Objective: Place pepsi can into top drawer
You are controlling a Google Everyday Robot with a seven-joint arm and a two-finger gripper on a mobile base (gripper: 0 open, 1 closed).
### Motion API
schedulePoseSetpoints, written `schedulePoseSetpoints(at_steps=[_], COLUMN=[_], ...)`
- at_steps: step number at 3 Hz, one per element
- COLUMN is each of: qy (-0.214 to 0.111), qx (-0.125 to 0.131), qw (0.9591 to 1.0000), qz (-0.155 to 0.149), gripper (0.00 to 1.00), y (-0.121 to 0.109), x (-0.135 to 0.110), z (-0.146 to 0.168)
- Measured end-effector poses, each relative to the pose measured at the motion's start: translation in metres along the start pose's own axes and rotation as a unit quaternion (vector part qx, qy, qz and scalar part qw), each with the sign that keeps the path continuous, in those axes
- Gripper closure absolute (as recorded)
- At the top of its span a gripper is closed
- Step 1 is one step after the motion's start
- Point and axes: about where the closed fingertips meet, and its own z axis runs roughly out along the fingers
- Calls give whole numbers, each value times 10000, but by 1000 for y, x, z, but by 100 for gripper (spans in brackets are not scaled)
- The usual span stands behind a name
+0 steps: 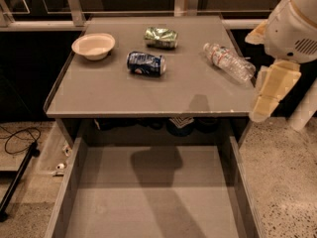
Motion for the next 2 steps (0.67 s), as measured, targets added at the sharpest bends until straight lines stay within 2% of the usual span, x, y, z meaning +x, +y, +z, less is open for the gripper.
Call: schedulePoseSetpoints(at_steps=[1, 2], qy=[-328, -692], qx=[-35, -62], qw=[9993, 9970], qz=[-172, -354], gripper=[0, 0], y=[-17, -31], x=[-21, -46], z=[13, 26])
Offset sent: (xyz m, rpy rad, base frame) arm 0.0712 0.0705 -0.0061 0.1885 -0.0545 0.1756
